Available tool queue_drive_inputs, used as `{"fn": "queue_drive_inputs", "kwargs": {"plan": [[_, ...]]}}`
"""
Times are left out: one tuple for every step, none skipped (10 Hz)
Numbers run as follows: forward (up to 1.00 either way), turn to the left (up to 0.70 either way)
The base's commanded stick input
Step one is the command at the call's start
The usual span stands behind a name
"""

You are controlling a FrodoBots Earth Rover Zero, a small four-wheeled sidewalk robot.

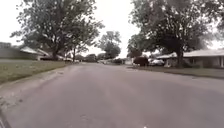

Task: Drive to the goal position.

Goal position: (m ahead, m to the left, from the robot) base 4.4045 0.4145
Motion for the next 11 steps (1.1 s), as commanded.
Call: {"fn": "queue_drive_inputs", "kwargs": {"plan": [[0.7, 0.01], [0.7, 0.01], [0.7, 0.01], [0.7, 0.01], [0.7, 0.01], [0.7, 0.23], [0.7, 0.36], [0.7, 0.33], [0.7, 0.17], [0.7, 0.01], [0.7, 0.01]]}}
